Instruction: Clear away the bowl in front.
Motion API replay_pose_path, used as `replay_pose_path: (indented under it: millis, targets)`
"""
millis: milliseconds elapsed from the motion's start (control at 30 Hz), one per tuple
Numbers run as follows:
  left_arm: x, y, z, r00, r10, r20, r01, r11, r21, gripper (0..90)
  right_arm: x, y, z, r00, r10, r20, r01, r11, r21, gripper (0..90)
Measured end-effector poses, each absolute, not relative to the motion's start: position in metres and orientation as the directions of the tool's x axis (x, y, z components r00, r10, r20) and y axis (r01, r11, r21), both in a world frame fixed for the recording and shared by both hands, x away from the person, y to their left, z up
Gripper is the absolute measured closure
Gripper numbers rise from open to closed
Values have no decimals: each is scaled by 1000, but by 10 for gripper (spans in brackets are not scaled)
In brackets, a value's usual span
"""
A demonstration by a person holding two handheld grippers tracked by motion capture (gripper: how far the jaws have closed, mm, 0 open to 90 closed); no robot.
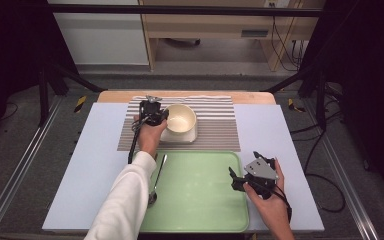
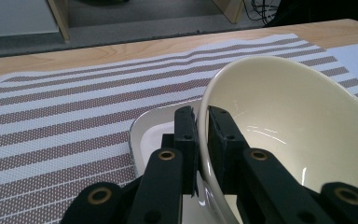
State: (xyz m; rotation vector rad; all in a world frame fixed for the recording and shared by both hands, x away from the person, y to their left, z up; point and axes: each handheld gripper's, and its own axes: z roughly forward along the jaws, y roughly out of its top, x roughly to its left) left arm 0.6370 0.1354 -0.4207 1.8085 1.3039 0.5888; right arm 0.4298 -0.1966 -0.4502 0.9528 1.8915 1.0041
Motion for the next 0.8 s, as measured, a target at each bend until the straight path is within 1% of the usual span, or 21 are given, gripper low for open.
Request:
replay_pose_path:
  millis: [133,233,400,567,800]
  targets:
    - [630,136,-411,381,921,-76,535,-153,831,820,430,-197,-450,-415,864,-283,249,407,879,64]
    - [623,136,-403,405,910,-85,527,-157,835,820,430,-197,-450,-417,864,-284,248,408,879,64]
    - [604,136,-395,452,887,-94,514,-173,840,820,429,-201,-448,-409,869,-279,244,399,884,64]
    - [578,138,-397,493,865,-91,507,-201,838,820,428,-201,-448,-408,869,-280,243,399,884,64]
    - [539,147,-406,523,844,-121,514,-199,834,819,428,-198,-448,-412,865,-286,240,406,882,63]
